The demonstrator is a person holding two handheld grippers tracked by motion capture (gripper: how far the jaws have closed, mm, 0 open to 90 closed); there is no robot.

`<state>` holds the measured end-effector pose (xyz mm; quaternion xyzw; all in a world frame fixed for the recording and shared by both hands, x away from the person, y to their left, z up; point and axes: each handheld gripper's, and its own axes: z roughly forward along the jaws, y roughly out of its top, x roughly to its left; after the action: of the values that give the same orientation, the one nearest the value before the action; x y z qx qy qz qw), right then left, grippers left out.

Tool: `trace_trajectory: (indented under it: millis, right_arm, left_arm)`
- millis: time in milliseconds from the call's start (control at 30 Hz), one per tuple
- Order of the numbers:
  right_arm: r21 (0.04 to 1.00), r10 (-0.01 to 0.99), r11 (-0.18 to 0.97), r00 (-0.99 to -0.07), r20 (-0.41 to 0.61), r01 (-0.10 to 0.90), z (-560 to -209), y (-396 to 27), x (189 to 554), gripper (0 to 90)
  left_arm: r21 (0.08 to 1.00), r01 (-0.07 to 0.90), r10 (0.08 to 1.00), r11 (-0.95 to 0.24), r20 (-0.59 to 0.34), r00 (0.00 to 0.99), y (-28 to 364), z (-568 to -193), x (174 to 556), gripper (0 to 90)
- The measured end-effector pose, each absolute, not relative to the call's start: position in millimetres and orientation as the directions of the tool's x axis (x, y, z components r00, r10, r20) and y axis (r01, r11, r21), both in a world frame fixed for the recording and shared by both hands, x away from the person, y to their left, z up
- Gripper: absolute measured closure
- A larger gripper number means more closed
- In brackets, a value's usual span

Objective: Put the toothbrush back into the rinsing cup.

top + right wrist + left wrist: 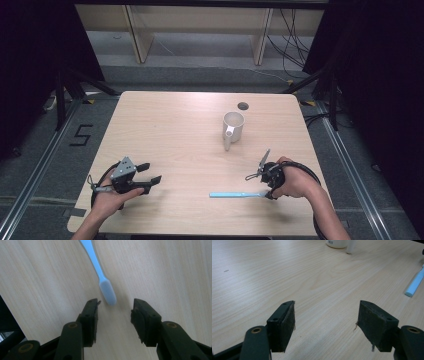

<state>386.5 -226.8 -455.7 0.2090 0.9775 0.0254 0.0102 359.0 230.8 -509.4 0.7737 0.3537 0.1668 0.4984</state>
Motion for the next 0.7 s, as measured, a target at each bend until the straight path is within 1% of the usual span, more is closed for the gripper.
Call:
trace_trajectory:
  millis: [200, 233, 300, 333, 367, 433, 700]
  right_arm:
    - [0.052, 0.402, 0.915, -0.916, -0.013, 0.4, -455, -218, 386, 57.6]
    - [0.056, 0.373, 0.927, -0.928, -0.013, 0.371, -456, -216, 388, 57.8]
    - [0.049, 0.375, 0.926, -0.927, -0.017, 0.373, -455, -212, 388, 58.2]
    - [0.056, 0.331, 0.942, -0.943, -0.017, 0.33, -456, -207, 390, 58.7]
    - [0.043, 0.342, 0.939, -0.94, -0.018, 0.341, -455, -203, 389, 59.1]
    - [0.057, 0.329, 0.943, -0.944, -0.011, 0.328, -457, -202, 389, 59.3]
    - [0.038, 0.298, 0.954, -0.954, -0.003, 0.298, -458, -182, 387, 61.6]
  left_arm:
    - [0.886, 0.383, 0.714, -0.261, -0.089, 0.694, 230, -509, 359, 29.6]
    - [0.886, 0.383, 0.714, -0.261, -0.089, 0.694, 230, -509, 359, 29.6]
    - [0.886, 0.383, 0.714, -0.262, -0.089, 0.694, 230, -509, 359, 29.6]
    - [0.888, 0.381, 0.71, -0.258, -0.093, 0.698, 230, -510, 359, 29.6]
    - [0.888, 0.381, 0.71, -0.258, -0.093, 0.698, 230, -510, 359, 29.6]
    - [0.888, 0.381, 0.71, -0.258, -0.093, 0.698, 230, -510, 359, 29.6]
    - [0.886, 0.383, 0.713, -0.262, -0.089, 0.695, 230, -509, 359, 29.6]
